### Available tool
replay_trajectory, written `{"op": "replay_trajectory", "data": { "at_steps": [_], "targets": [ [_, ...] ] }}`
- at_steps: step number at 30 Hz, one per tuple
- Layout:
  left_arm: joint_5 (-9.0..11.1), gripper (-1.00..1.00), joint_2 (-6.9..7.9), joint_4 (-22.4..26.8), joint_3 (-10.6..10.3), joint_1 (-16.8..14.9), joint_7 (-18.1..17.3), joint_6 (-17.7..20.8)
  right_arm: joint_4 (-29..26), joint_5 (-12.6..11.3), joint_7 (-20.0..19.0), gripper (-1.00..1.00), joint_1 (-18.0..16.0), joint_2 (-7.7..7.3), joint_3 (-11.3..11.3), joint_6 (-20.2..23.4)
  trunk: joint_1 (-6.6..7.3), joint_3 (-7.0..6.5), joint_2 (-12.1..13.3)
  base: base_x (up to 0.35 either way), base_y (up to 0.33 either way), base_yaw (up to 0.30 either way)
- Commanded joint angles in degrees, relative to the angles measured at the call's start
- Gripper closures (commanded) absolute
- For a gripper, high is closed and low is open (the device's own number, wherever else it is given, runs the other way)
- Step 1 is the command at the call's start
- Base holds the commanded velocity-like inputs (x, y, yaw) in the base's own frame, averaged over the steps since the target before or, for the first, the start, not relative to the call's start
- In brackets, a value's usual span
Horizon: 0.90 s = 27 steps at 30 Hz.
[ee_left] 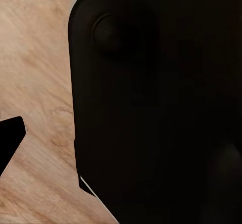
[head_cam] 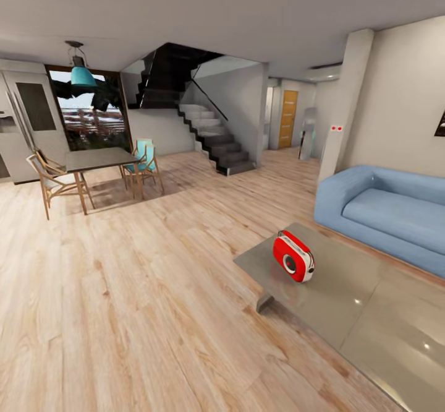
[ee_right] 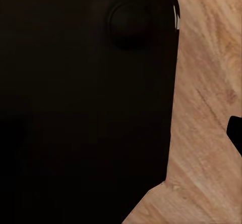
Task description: Turn on the radio receiver that's on the table in the living room.
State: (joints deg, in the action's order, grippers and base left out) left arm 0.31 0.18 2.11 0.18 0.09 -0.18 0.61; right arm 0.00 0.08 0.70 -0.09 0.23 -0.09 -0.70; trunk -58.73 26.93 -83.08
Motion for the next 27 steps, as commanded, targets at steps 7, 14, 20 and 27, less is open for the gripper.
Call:
{"op": "replay_trajectory", "data": {
  "at_steps": [7,14,20,27],
  "targets": [
    [0.04,-1.0,0.0,0.0,0.0,0.0,0.0,0.01,0.0,0.01,0.0,-1.0,0.0,0.03,0.0,0.05,0.0,0.0,0.0,0.307,0.12,0.0],
    [0.04,-1.0,0.0,0.0,0.01,0.0,0.0,0.01,0.0,0.09,-0.02,-1.0,0.0,0.01,0.14,0.08,0.0,0.0,0.0,0.313,0.12,0.0],
    [0.04,-1.0,-0.04,0.0,0.05,0.0,0.0,0.01,0.0,0.1,0.0,-1.0,0.0,0.03,0.14,0.0,0.0,0.0,0.0,0.314,0.12,0.0],
    [0.06,-1.0,-0.03,0.0,0.03,0.0,0.0,0.01,0.0,0.1,0.0,-1.0,0.0,0.12,0.18,-0.01,0.0,0.0,0.0,0.317,0.11,0.0]
  ]
}}
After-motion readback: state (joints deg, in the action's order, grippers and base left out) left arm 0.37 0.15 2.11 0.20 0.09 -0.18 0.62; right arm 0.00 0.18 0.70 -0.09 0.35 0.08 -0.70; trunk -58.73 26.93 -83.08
